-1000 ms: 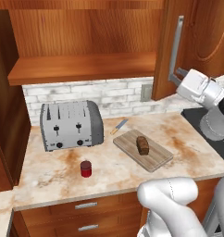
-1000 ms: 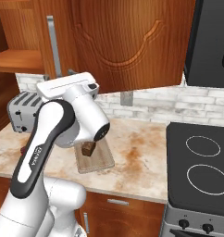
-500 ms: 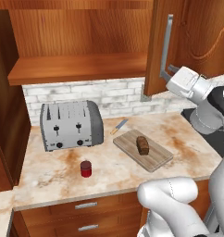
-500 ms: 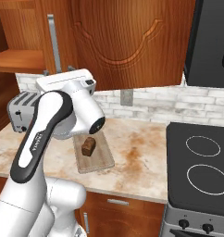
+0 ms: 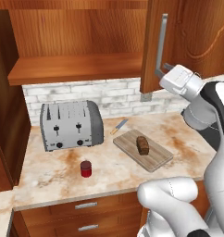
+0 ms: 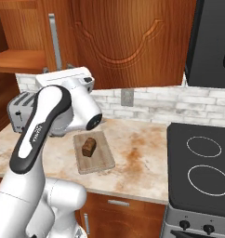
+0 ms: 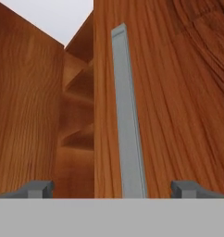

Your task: Pick the bread, place it on the cutting board, pick the jam, place it on the counter, and close the cabinet.

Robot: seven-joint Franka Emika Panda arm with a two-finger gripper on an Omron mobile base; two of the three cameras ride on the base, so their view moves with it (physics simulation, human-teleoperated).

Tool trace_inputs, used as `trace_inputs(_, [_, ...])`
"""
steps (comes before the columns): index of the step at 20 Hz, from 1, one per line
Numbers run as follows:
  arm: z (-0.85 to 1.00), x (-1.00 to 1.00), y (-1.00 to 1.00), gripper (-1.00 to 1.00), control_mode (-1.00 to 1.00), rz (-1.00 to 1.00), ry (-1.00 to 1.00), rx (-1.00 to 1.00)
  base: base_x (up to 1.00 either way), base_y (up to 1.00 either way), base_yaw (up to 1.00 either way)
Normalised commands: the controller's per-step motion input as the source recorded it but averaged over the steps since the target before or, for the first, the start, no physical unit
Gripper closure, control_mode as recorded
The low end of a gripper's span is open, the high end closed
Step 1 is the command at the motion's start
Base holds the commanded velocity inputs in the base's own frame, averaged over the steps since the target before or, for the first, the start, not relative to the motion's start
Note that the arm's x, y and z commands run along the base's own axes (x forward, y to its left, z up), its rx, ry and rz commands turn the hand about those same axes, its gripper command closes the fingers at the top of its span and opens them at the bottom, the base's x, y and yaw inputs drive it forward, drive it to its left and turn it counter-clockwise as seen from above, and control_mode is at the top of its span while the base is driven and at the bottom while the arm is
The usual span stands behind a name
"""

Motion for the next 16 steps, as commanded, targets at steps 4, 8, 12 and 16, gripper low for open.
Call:
trace_inputs(4, [0.0, 0.17, 0.27, -1.0, -1.0, -0.02, 0.0, 0.0, 0.0, 0.0, 0.0])
trace_inputs(8, [0.0, 0.23, 0.28, -1.0, -1.0, -0.04, 0.0, 0.0, 0.0, 0.0, 0.0])
trace_inputs(12, [0.0, 0.23, 0.26, -1.0, -1.0, -0.04, 0.0, 0.0, 0.0, 0.0, 0.0])
trace_inputs(16, [0.0, 0.22, 0.21, -1.0, -1.0, -0.05, 0.0, 0.0, 0.0, 0.0, 0.0])
